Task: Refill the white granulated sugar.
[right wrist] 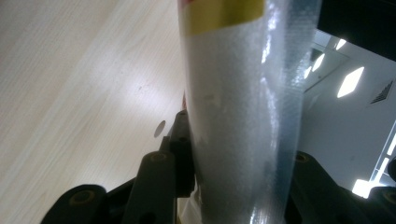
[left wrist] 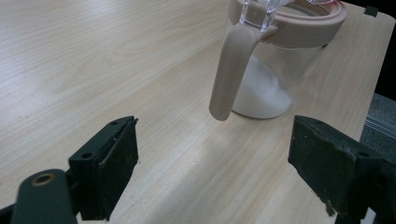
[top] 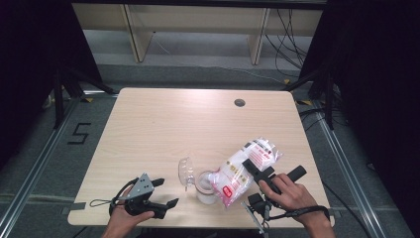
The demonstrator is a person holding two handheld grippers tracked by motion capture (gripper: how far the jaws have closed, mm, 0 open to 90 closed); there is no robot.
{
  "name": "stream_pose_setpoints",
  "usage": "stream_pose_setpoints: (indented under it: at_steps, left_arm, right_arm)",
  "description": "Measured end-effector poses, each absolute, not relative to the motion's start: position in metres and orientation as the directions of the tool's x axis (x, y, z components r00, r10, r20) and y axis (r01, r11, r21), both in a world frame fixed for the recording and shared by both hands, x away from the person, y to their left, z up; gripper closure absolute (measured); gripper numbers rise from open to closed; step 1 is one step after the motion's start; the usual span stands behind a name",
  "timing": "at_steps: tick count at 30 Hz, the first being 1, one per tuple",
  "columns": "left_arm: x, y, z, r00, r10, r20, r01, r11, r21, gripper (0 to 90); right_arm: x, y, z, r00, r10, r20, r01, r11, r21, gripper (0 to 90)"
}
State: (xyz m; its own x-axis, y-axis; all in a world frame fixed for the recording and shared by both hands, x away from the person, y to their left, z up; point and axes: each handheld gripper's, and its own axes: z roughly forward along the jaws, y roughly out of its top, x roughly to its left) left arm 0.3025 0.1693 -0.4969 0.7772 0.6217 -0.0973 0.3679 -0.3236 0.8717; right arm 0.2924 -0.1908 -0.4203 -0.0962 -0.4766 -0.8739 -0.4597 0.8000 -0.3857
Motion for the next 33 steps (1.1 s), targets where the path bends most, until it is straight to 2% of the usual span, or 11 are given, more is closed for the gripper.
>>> stream_pose_setpoints:
  at_steps: [1,8,11,14,15,24,31,33]
  left_arm:
    - [0.3032,0.1712,-0.4963,0.781,0.62,-0.075,0.362,-0.352,0.863,15.4]
    - [0.3024,0.1693,-0.4968,0.778,0.621,-0.097,0.367,-0.324,0.872,15.4]
    - [0.3033,0.1715,-0.4962,0.782,0.618,-0.077,0.362,-0.351,0.863,15.4]
    - [0.3024,0.1708,-0.4965,0.773,0.628,-0.089,0.376,-0.342,0.861,15.4]
    - [0.3009,0.1683,-0.4972,0.766,0.631,-0.12,0.388,-0.306,0.869,15.4]
    - [0.3025,0.1693,-0.4968,0.778,0.621,-0.096,0.366,-0.325,0.872,15.4]
    - [0.3009,0.1691,-0.4968,0.768,0.63,-0.113,0.386,-0.316,0.867,15.4]
    - [0.3025,0.1701,-0.4964,0.781,0.618,-0.089,0.363,-0.333,0.87,15.4]
  right_arm:
    - [0.2925,-0.1906,-0.4202,-0.096,-0.478,-0.873,-0.461,0.799,-0.387,69.1]
    - [0.2925,-0.1903,-0.4204,-0.104,-0.477,-0.873,-0.461,0.801,-0.382,69.5]
    - [0.2924,-0.1899,-0.4204,-0.105,-0.48,-0.871,-0.46,0.8,-0.386,69.6]
    - [0.2918,-0.1895,-0.4204,-0.109,-0.48,-0.871,-0.457,0.802,-0.385,69.8]
    - [0.2917,-0.1895,-0.4204,-0.109,-0.479,-0.871,-0.457,0.803,-0.383,69.8]
    - [0.2914,-0.1877,-0.4208,-0.096,-0.49,-0.867,-0.463,0.793,-0.397,70.1]
    - [0.2895,-0.1813,-0.4238,-0.094,-0.504,-0.859,-0.482,0.778,-0.404,70.4]
    - [0.2897,-0.1812,-0.4237,-0.1,-0.501,-0.859,-0.48,0.781,-0.4,70.5]
